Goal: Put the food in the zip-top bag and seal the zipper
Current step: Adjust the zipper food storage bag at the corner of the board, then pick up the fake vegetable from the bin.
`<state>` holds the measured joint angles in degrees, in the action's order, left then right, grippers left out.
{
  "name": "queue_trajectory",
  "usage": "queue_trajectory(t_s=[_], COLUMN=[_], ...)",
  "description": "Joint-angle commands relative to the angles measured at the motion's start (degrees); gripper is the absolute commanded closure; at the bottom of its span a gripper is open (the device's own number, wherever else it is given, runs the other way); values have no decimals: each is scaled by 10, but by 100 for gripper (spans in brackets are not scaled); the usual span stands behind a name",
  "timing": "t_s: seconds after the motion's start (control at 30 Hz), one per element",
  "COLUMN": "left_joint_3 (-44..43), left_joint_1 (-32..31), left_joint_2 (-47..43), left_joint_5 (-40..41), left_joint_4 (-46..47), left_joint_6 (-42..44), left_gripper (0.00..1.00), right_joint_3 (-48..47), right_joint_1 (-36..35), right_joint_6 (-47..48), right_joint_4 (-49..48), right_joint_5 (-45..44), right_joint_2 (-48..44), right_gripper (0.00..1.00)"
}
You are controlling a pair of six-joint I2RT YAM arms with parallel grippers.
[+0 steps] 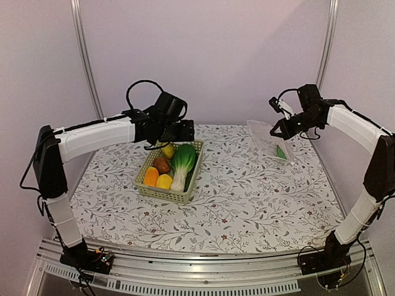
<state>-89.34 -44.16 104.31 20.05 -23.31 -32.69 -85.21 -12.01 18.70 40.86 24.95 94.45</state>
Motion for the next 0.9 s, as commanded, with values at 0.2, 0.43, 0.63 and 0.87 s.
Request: queue_trajectory(t_s=[0.2, 0.43, 0.63, 0.87], left_joint_3=[-162, -213, -256, -284], left_joint_1=[46, 71, 79, 81], left_joint_2=[146, 211, 253, 301], left_joint_5=[-10, -49, -76, -84], left_joint_4=[-169, -173, -187, -207], left_joint_6=[27, 30, 43, 48], left_gripper=[18, 18, 21, 20], right_joint_3=[18, 19, 25, 30], right_joint_1=[-11, -18, -17, -20], right_joint_6=[7, 7, 8, 8], right_joint_4=[-14, -12, -12, -13], right_joint_5=[40, 40, 45, 52], right_joint_2=[-14, -13, -15, -16], right_gripper=[100, 100, 100, 100])
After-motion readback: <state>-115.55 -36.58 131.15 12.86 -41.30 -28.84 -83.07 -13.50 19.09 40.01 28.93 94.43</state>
